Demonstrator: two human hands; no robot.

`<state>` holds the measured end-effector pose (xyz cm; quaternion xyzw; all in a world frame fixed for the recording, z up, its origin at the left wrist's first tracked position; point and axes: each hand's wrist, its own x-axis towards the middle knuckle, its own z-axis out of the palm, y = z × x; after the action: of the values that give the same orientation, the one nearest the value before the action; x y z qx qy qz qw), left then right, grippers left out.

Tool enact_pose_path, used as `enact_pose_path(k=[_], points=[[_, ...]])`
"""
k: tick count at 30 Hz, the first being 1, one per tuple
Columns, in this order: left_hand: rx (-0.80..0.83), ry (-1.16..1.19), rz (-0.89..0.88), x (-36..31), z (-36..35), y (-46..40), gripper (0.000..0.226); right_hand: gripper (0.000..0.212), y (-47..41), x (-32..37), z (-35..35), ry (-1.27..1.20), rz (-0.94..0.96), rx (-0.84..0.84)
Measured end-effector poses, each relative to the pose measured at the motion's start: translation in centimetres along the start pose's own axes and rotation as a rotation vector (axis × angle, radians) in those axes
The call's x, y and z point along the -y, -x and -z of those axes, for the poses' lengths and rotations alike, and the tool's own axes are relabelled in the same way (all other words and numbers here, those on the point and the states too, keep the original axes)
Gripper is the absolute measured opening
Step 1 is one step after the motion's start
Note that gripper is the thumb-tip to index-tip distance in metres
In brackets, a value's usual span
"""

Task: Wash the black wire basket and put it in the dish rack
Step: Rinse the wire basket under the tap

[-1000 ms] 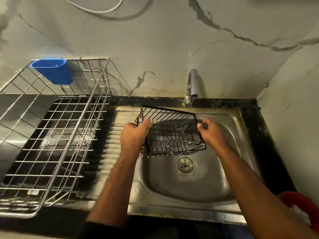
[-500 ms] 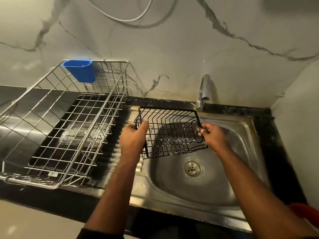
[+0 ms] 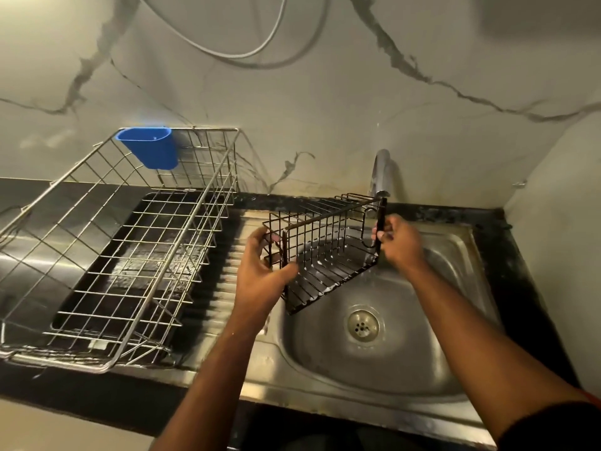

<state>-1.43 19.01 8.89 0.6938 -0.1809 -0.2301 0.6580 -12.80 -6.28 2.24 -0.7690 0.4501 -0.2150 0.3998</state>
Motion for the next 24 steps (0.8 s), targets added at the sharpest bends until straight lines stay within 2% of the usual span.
enact_pose_path(k=[4, 7, 10, 16, 20, 24], points=[[0.072, 0.010, -0.009, 0.5, 0.6, -0.6, 0.081, 0.029, -0.8, -0.1, 0.0, -0.087, 0.010, 0.013], [0.108, 0.004, -0.018, 1.1, 0.7, -0.8, 0.081, 0.020, -1.3, -0.3, 0.0, -0.065, 0.003, 0.014], [0.129, -0.024, -0.045, 1.8, 0.8, -1.2, 0.083, 0.019, -1.8, -0.6, -0.1, -0.043, 0.005, 0.033], [0.104, -0.098, -0.088, 2.0, 1.0, -1.8, 0.085, 0.016, -2.5, -0.3, -0.1, -0.078, 0.024, 0.045], [0.103, -0.100, -0.112, 2.5, 1.2, -2.0, 0.084, 0.004, -2.7, 0.1, -0.1, -0.103, 0.046, 0.045], [0.101, -0.073, -0.111, 2.8, 1.6, -1.8, 0.081, 0.007, -2.4, 0.2, -0.3, -0.128, 0.048, 0.030]])
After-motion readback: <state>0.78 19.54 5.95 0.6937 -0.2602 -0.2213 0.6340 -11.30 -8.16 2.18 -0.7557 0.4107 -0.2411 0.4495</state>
